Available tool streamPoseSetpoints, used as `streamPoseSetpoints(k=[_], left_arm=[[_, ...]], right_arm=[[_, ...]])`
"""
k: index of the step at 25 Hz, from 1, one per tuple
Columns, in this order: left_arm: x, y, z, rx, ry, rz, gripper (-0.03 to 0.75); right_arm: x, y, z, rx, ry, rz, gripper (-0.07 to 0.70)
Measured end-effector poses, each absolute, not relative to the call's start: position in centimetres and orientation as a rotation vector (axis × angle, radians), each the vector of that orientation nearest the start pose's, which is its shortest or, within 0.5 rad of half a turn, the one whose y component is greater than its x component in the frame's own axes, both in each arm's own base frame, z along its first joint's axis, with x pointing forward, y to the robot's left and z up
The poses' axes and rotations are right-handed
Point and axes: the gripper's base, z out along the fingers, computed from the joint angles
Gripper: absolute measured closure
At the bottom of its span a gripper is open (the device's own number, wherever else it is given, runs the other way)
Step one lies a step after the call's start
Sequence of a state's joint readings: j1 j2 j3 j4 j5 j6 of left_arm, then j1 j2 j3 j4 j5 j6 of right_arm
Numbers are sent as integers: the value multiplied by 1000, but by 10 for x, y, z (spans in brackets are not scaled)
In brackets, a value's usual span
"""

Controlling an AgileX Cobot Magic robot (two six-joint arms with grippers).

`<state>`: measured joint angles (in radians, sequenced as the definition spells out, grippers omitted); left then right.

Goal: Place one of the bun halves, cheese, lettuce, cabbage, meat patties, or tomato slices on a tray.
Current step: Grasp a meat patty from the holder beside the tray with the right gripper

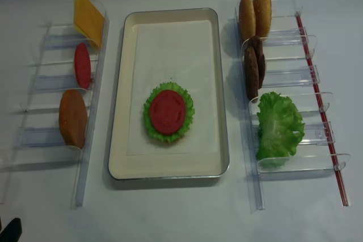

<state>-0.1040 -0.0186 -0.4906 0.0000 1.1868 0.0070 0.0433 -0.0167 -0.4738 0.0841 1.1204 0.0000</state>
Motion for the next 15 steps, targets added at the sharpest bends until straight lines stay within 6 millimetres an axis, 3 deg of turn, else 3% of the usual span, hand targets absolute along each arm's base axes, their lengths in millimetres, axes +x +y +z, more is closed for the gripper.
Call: streamPoseSetpoints(k=[15], left_arm=[[-12,1,265,120,2158,-56,483]], right_arm=[[-8,7,266,-52,2105,128,322]])
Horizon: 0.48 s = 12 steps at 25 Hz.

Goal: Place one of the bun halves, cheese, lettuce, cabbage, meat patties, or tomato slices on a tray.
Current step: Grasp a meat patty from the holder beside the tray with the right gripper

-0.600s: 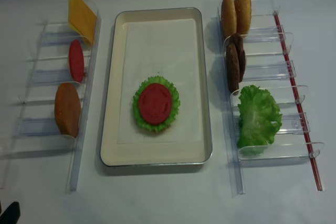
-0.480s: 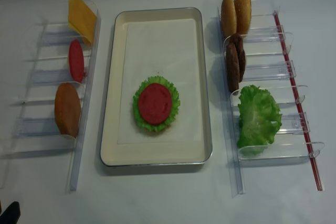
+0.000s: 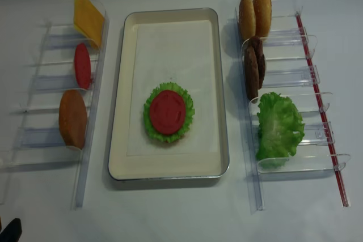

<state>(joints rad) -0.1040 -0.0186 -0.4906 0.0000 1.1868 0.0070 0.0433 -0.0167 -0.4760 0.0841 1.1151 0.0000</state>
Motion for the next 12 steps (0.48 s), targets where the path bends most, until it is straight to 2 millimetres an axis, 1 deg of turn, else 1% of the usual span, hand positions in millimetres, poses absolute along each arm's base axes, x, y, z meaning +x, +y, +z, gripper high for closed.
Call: streamPoseSetpoints(k=[3,6,12], left_arm=[[-12,1,265,120,2158,-56,483],[-12,1,265,120,2158,-56,483],[-12,1,265,120,2158,-56,483]], right_arm=[[-7,7,276,-52,2098,128,319],[-1,7,292,-45,2113,131,286],[22,9,328,0,2169,166,136]])
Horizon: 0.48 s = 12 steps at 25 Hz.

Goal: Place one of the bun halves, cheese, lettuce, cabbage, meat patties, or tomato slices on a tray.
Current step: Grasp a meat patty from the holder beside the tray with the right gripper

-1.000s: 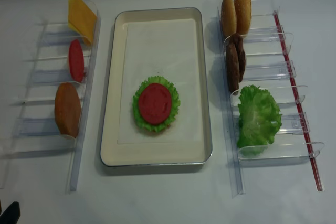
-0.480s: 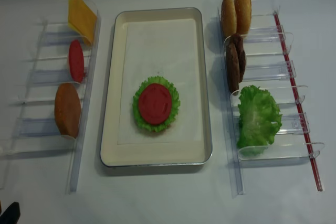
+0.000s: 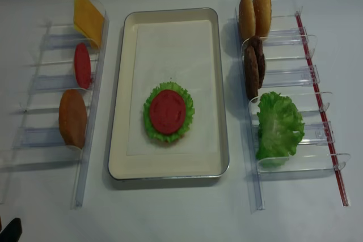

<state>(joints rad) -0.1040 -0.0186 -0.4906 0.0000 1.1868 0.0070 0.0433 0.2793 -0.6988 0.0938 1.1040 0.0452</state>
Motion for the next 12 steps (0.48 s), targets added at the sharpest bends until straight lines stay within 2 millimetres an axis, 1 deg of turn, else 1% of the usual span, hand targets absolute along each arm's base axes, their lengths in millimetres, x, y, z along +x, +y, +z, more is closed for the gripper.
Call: streamPoseSetpoints(k=[3,8,12], left_arm=[[-12,1,265,120,2158,-56,483],[-12,1,265,120,2158,-56,483],[-12,1,265,120,2158,-56,483]], right_arm=[[38,12,346,3,2237,213,113],[72,18,373,-4,2401,258,107],[105,22,385,1,2472,298,106]])
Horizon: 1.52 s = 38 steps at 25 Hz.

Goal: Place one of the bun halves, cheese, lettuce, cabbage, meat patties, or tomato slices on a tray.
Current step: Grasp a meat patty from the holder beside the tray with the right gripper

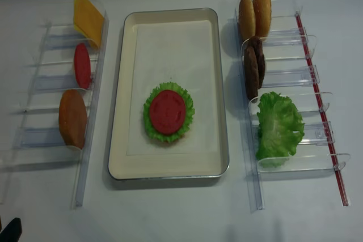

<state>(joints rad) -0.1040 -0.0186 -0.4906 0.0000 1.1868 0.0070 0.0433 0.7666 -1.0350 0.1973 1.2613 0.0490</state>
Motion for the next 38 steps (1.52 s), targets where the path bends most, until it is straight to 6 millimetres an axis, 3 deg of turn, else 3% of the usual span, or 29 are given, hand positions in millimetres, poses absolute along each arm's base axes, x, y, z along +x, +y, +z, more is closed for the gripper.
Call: streamPoseSetpoints(k=[4,8,14,19,25,31,38], left_arm=[[-12,1,265,120,2158,-56,483],[-12,1,265,120,2158,-56,483],[-12,1,265,120,2158,-56,483],[-12,1,265,120,2158,-56,483],[-12,1,265,120,2158,-56,483],[-12,1,265,120,2158,-56,483],[-12,1,265,120,2158,-56,483]], right_arm=[[132,30,379,-16,2556,357,104],[159,46,362,-48,2686,396,103],[194,86,329,-123,2863,264,103],[231,117,316,-162,2870,246,103],[268,135,303,-135,2891,237,103],[290,146,288,-136,2914,215,104],[301,151,272,-130,2938,199,104]])
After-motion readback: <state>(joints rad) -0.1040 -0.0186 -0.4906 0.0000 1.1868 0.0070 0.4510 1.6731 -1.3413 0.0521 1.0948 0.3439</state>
